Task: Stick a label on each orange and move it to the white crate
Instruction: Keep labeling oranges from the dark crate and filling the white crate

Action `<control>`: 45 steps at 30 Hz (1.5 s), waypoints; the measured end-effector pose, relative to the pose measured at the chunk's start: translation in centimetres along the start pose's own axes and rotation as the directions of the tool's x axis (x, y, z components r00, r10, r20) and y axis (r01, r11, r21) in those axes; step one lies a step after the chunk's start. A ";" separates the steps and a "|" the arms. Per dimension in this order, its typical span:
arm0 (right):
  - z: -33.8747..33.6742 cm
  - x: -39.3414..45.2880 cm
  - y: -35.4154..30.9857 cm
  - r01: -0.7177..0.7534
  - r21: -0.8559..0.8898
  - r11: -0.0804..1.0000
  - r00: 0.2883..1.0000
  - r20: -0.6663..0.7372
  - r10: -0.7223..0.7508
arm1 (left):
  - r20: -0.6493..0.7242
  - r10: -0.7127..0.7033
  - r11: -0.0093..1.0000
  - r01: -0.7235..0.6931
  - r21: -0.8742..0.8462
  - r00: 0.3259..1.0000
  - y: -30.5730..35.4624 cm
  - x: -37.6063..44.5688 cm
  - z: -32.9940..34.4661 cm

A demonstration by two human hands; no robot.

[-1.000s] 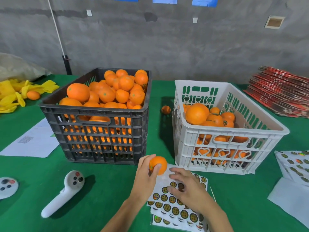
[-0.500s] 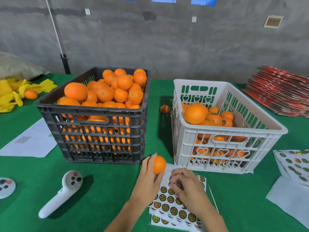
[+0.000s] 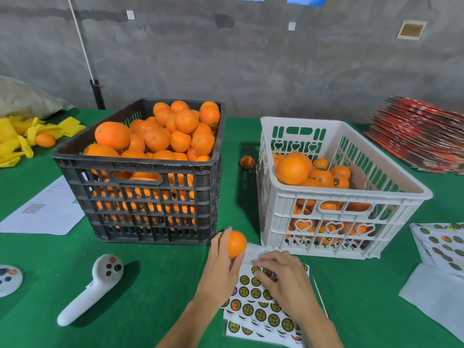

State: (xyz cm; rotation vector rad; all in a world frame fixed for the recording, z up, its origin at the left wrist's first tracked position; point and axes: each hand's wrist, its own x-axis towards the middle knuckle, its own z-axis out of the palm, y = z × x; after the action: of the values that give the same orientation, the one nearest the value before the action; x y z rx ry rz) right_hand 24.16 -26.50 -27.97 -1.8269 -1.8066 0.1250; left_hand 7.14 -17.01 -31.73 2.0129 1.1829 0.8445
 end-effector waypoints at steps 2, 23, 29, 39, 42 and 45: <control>0.0 -0.1 -0.4 0.081 -0.064 0.995 0.996 -0.036 -0.083 | -0.005 0.005 1.000 -0.005 0.003 1.000 0.0 0.0 -0.1; -5.5 5.3 -8.6 0.020 0.852 0.523 0.942 -0.192 0.277 | -0.233 0.079 0.782 -0.205 -0.588 0.969 7.1 0.9 -7.5; -11.1 7.7 -9.8 0.021 0.897 0.441 0.969 -0.128 0.213 | -0.211 0.187 0.727 -0.280 -0.627 0.959 10.3 3.4 -10.7; -15.1 12.5 -8.2 0.179 0.545 0.819 0.850 -0.505 0.150 | -0.204 0.334 0.938 -0.345 -0.020 0.920 16.3 10.6 -15.8; -15.1 14.2 -6.1 0.150 0.276 0.949 0.763 -0.643 0.067 | -0.419 0.363 0.931 -0.344 0.124 0.832 17.5 14.3 -18.1; -14.8 15.2 -4.4 0.042 0.140 0.989 0.785 -0.617 0.054 | -0.355 0.238 0.949 -0.139 0.282 0.904 16.7 18.7 -20.1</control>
State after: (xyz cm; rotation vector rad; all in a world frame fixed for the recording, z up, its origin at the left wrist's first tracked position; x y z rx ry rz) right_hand 28.14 -17.15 -8.80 -1.5224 -1.2796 -0.3084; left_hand 6.65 -2.48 -3.06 2.2629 1.3787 1.2926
